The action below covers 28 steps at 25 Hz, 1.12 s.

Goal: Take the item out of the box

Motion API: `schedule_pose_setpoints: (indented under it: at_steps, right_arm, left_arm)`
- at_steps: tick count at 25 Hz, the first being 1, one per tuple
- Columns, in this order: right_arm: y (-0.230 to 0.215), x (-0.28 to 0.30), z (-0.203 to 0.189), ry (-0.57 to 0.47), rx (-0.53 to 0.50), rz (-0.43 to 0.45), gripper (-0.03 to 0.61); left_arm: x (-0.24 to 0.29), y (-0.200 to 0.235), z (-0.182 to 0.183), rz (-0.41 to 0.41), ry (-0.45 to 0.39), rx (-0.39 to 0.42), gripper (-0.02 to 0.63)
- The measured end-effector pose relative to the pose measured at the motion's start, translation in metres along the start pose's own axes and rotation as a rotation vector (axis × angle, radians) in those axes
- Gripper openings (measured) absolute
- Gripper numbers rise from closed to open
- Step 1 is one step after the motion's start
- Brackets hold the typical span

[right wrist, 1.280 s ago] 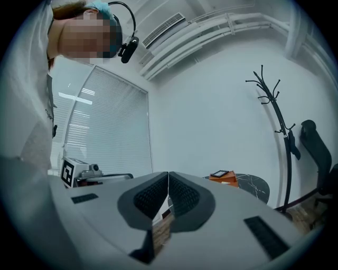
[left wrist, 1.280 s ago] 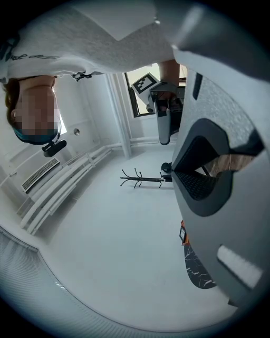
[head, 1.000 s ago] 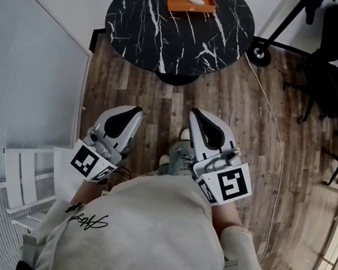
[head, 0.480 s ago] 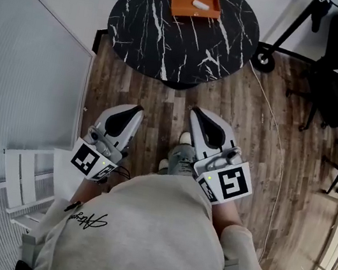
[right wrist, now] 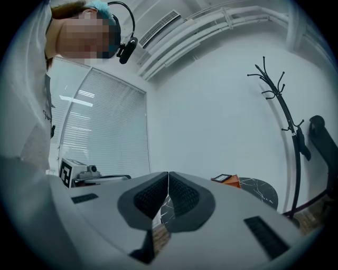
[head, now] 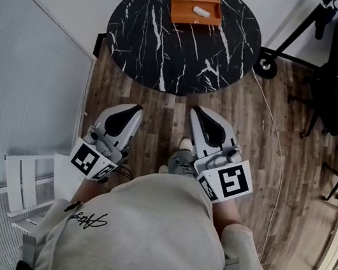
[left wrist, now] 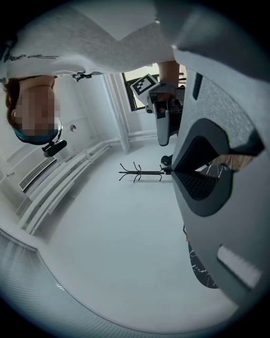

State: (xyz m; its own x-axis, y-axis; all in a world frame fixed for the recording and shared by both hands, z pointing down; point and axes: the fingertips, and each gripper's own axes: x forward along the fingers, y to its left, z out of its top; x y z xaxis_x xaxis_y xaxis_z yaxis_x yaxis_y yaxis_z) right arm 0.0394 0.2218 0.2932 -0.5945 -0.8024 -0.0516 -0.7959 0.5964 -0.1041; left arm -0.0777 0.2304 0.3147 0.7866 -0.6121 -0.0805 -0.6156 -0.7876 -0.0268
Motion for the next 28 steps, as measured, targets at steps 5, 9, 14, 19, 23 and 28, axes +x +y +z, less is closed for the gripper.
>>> schedule_pose_setpoints:
  at_steps: [5, 9, 14, 19, 23, 28]
  right_arm:
    - [-0.016, 0.012, 0.001, 0.006, 0.007, 0.002, 0.011]
    - [-0.028, 0.023, 0.0, 0.011, 0.009, 0.008, 0.011]
    - [-0.044, 0.035, 0.001, 0.015, 0.011, 0.01, 0.011]
    - [-0.06, 0.048, 0.004, 0.011, 0.011, 0.016, 0.011]
    - [-0.072, 0.058, 0.007, 0.01, 0.01, 0.023, 0.011]
    - [-0.087, 0.067, 0.009, 0.006, 0.015, 0.026, 0.011]
  left_arm:
    - [0.013, 0.011, -0.002, 0.008, 0.008, -0.006, 0.003]
    - [0.025, 0.021, -0.004, 0.01, 0.012, -0.005, 0.003]
    - [0.042, 0.031, -0.005, 0.009, 0.01, -0.007, 0.003]
    - [0.057, 0.042, -0.006, 0.01, 0.015, -0.002, 0.003]
    - [0.07, 0.052, -0.005, 0.019, 0.013, 0.0, 0.003]
    - [0.086, 0.059, -0.005, 0.024, 0.011, -0.004, 0.003]
